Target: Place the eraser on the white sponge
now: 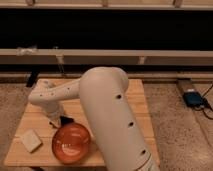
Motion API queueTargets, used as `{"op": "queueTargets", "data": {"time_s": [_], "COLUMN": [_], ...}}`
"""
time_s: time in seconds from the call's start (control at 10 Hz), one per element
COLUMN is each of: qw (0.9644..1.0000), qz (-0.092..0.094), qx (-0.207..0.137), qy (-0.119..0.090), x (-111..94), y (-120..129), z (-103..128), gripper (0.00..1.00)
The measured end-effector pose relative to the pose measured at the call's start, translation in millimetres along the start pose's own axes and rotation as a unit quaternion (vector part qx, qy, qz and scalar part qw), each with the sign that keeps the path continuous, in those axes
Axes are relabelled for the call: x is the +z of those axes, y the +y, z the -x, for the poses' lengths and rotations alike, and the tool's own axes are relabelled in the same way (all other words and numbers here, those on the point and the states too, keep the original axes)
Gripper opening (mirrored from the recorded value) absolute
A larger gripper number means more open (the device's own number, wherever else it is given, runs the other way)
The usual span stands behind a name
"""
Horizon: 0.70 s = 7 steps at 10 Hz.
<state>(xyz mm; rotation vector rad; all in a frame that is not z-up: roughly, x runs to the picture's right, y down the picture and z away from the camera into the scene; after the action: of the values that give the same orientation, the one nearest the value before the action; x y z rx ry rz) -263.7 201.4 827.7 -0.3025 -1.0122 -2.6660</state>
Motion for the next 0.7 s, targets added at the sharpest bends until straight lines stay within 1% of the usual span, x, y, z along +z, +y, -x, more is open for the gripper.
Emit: {"op": "queueTargets", "data": {"time_s": [0.2, 0.5, 0.7], "qw": [0.9996, 0.9983, 0.9965], "qz": [0.006, 0.012, 0.017], "qx": [-0.029, -0.057, -0.081], "qy": [-0.001, 0.001, 0.008], "x": [-1.8, -4.2, -15.2], "y": [-24.4, -43.5, -64.5], "z": [-3.4, -5.9, -10.0], "gripper": [0.00, 0.00, 0.00]}}
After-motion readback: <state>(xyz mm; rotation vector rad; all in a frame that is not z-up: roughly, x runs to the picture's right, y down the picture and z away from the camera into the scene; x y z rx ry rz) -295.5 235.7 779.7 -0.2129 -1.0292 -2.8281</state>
